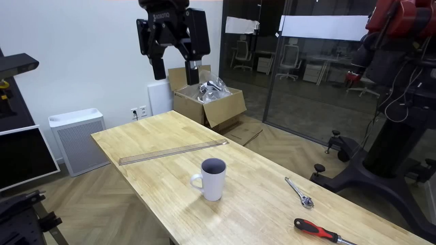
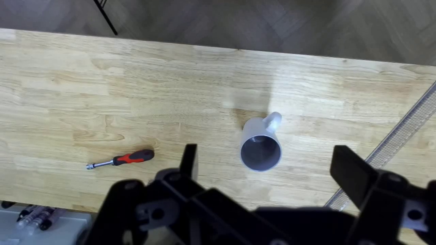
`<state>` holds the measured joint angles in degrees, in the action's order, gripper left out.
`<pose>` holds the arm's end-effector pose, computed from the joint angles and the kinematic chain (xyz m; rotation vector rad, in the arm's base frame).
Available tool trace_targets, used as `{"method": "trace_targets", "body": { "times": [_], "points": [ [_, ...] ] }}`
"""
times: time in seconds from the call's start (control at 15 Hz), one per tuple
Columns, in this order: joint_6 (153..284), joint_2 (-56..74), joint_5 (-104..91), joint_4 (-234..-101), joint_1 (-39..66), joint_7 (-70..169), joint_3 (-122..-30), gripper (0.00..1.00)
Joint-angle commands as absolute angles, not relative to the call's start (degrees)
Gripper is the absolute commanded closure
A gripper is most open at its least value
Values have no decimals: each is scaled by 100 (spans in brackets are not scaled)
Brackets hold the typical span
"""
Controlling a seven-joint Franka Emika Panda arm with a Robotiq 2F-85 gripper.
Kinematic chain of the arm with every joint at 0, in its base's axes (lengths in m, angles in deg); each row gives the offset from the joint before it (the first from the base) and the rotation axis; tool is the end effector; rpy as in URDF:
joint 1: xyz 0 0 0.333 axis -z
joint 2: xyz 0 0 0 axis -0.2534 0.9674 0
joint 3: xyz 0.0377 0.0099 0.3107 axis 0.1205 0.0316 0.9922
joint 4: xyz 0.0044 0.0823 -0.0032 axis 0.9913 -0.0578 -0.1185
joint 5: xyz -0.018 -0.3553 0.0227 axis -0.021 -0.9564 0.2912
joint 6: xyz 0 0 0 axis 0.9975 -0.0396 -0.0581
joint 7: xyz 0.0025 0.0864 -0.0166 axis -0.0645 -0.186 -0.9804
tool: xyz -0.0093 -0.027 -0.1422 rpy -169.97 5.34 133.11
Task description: Move the mug to the right
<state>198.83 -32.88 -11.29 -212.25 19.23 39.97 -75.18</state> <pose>0.3834 -0.0650 0.4622 3.0349 0.0077 0.0781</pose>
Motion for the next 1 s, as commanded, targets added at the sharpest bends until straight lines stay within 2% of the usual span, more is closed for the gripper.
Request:
{"method": "trace_targets", "body": {
  "times": [0.0, 0.4, 0.93],
  "points": [
    [19866, -3287, -1140, -21213, 1892, 4008, -7544, 0],
    [19936, -3203, -1098, -21166, 1892, 4026, -7562, 0],
    [20502, -1230, -308, -20324, 1707, 3390, -7676, 0]
  ]
}}
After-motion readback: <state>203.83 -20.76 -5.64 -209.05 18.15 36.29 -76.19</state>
